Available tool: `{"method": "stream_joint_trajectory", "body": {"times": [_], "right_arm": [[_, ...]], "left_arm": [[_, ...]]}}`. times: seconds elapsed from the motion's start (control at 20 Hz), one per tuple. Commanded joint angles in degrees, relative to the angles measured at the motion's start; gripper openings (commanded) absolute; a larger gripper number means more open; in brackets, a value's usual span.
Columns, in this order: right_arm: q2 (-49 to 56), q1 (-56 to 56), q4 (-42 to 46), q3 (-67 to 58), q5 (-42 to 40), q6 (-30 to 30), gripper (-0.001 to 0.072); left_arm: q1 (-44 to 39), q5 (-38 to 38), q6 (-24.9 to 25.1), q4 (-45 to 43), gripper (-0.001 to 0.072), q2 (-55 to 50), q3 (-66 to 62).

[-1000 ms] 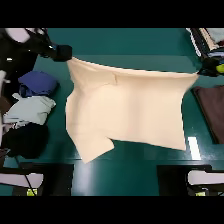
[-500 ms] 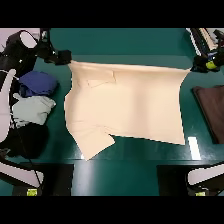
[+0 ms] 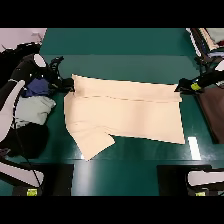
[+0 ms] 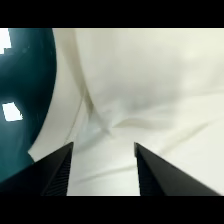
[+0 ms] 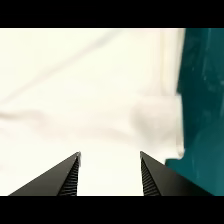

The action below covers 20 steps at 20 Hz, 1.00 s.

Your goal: Fold the shirts.

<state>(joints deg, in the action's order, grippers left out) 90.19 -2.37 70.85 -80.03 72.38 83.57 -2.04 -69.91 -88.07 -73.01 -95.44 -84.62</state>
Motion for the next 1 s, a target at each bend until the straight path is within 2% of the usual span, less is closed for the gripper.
{"method": "stream_joint_trajectory", "body": {"times": [0.0, 0.1, 0.2, 0.4, 0.5, 0.6, 0.7, 0.95], "right_arm": [[-3.3, 0.1, -2.3, 2.5, 0.9, 0.0, 0.0435], [-8.5, -0.8, -1.9, 4.5, 1.3, -0.1, 0.0435], [-14.6, -2.1, -1.9, 8.4, 1.2, -0.1, 0.0434], [-23.1, -4.7, -2.0, 15.9, -1.1, -0.1, 0.0434], [-25.3, -5.7, -3.5, 17.9, -2.3, -0.1, 0.0434], [-26.5, -6.4, -5.3, 19.1, -3.0, -0.1, 0.0434], [-26.6, -6.4, -5.6, 18.9, -3.1, -0.1, 0.0434], [-26.6, -5.2, -6.9, 18.9, -3.0, -0.1, 0.0434]], "left_arm": [[0.1, -3.8, -0.7, -2.3, 0.047, 3.8, 2.8], [0.1, -3.8, -1.6, -5.9, 0.0471, 11.0, 9.3], [0.0, -3.5, -2.3, -6.0, 0.047, 20.0, 20.2], [-0.1, -0.7, -4.4, 0.4, 0.0471, 38.0, 43.8], [-0.1, 0.0, -5.0, 4.2, 0.0471, 43.6, 51.7], [-0.1, 1.8, -4.9, 8.7, 0.0471, 46.6, 57.4], [-0.1, 5.8, -2.6, 13.4, 0.0471, 46.7, 60.2], [-0.1, 14.9, -0.2, 18.4, 0.0471, 46.4, 62.6]]}}
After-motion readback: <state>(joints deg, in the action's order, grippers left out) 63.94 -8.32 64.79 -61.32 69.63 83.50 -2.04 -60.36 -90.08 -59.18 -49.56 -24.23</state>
